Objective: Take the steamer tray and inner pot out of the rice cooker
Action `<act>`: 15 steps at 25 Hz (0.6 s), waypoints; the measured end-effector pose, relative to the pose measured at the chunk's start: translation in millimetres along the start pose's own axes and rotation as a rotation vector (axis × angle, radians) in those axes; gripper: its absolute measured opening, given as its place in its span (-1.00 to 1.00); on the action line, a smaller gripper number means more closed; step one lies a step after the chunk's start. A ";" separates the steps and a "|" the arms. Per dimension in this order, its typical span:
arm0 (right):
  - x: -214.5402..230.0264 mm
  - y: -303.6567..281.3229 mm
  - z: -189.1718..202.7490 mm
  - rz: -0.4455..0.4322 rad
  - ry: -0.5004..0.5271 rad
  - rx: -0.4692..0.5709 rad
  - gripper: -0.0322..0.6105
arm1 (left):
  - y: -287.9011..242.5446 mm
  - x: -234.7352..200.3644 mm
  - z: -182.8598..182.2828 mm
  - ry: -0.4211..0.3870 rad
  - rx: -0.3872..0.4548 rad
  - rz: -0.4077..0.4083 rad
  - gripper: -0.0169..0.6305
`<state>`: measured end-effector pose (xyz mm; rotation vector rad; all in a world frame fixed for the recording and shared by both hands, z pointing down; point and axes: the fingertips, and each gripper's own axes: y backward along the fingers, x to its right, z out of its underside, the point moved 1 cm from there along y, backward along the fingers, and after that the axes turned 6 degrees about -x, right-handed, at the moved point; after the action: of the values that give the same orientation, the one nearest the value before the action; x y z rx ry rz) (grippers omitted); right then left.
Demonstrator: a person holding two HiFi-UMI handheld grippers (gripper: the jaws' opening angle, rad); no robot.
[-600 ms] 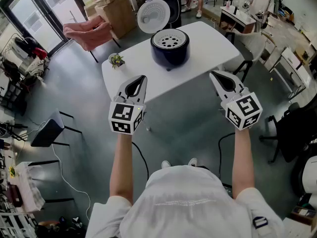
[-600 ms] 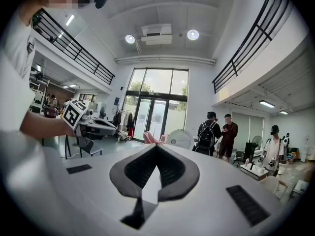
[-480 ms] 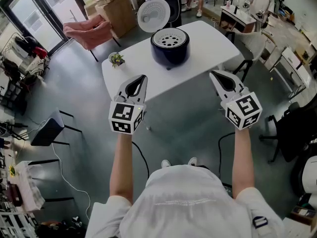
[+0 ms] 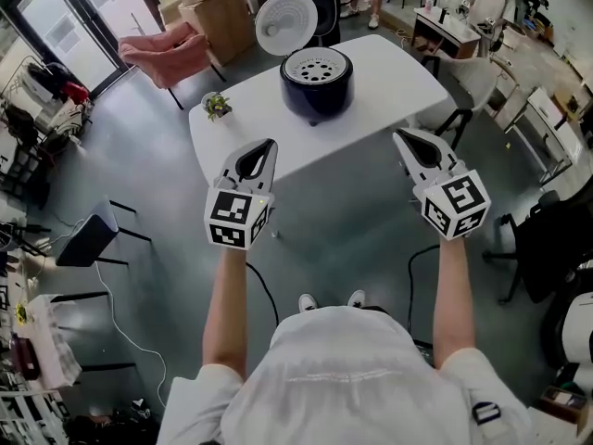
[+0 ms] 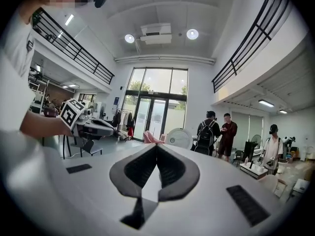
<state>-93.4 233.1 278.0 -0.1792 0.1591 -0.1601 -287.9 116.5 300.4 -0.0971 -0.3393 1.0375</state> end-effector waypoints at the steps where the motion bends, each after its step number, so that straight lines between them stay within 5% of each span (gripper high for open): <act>1: 0.5 0.5 0.4 -0.003 -0.004 0.004 -0.82 | -0.8 1.2 0.0 -0.001 -0.001 0.000 -0.90; 6: 1.9 -0.5 -0.1 -0.031 0.017 0.008 -0.81 | -6.5 5.2 -2.3 -0.003 -0.008 0.001 -0.89; 8: 3.5 -2.8 2.5 -0.041 0.025 0.001 -0.51 | -9.9 7.1 -2.7 0.000 -0.004 0.003 -0.87; 11: 8.1 -5.1 7.4 -0.063 0.034 -0.004 -0.31 | -17.9 10.9 -4.3 -0.003 -0.003 0.001 -0.38; 15: 16.7 -5.0 10.7 -0.092 0.003 0.014 -0.25 | -25.5 16.5 -5.9 -0.021 -0.008 -0.008 -0.30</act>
<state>-76.0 227.1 287.0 -0.1728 0.1528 -0.2534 -257.3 118.0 304.6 -0.0923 -0.3623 1.0302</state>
